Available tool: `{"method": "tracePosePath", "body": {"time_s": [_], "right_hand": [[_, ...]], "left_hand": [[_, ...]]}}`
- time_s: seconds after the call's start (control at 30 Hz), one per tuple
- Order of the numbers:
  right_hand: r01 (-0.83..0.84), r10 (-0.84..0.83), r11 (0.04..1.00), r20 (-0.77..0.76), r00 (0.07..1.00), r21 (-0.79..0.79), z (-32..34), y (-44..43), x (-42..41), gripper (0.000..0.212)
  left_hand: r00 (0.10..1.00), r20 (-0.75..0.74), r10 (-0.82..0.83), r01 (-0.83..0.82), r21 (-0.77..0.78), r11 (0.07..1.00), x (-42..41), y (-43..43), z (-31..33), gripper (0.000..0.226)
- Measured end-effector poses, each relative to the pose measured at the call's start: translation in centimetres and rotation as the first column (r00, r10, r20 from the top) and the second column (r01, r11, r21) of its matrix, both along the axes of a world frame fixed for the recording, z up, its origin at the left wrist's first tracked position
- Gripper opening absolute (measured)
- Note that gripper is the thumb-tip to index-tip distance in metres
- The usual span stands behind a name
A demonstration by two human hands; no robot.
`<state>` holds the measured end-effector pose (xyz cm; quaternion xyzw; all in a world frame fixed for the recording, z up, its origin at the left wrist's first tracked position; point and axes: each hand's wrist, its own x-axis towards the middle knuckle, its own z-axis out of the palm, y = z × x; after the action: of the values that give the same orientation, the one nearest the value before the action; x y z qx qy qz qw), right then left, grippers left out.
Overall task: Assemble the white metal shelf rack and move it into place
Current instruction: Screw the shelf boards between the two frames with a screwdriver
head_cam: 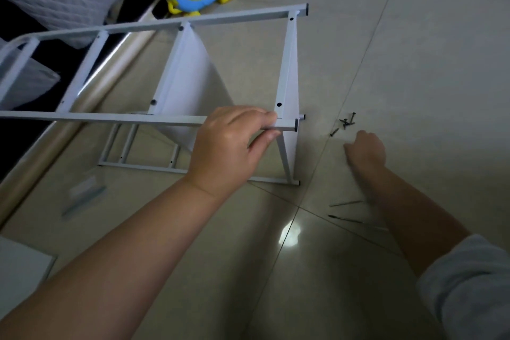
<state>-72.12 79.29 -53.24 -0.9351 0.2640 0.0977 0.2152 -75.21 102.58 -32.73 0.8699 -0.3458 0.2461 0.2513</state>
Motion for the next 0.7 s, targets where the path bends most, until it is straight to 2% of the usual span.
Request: {"method": "tracePosePath", "body": {"time_s": [0.3, 0.4, 0.47, 0.57, 0.63, 0.7], "right_hand": [[-0.169, 0.166, 0.981, -0.037, 0.985, -0.097, 0.6, 0.5, -1.5, 0.026], [-0.196, 0.196, 0.98, -0.029, 0.98, -0.031, 1.5, 0.7, -2.2, 0.027], [-0.245, 0.243, 0.969, 0.056, 0.968, 0.026, 3.2, 0.8, -2.1, 0.03], [-0.281, 0.243, 0.955, 0.292, 0.925, 0.098, 7.7, 1.0, -1.6, 0.028], [-0.255, 0.143, 0.94, 0.414, 0.899, 0.229, 11.4, 1.4, -1.3, 0.022], [-0.251, 0.007, 0.862, 0.484, 0.875, 0.44, 15.2, 1.9, -1.3, 0.022]], "left_hand": [[0.998, -0.052, 0.033, -0.034, -0.023, 0.999, -0.3, -0.4, 0.5, 0.023], [0.991, -0.121, 0.063, -0.07, -0.053, 0.996, -0.4, -0.5, 0.7, 0.025], [0.976, -0.201, 0.085, -0.101, -0.071, 0.992, -0.5, -0.6, 0.9, 0.027], [0.94, -0.325, 0.108, -0.144, -0.09, 0.985, -0.6, -0.7, 1.3, 0.022], [0.927, -0.358, 0.107, -0.149, -0.093, 0.984, -0.6, -0.8, 1.5, 0.021], [0.931, -0.353, 0.096, -0.133, -0.081, 0.988, -0.6, -0.9, 1.6, 0.02]]}}
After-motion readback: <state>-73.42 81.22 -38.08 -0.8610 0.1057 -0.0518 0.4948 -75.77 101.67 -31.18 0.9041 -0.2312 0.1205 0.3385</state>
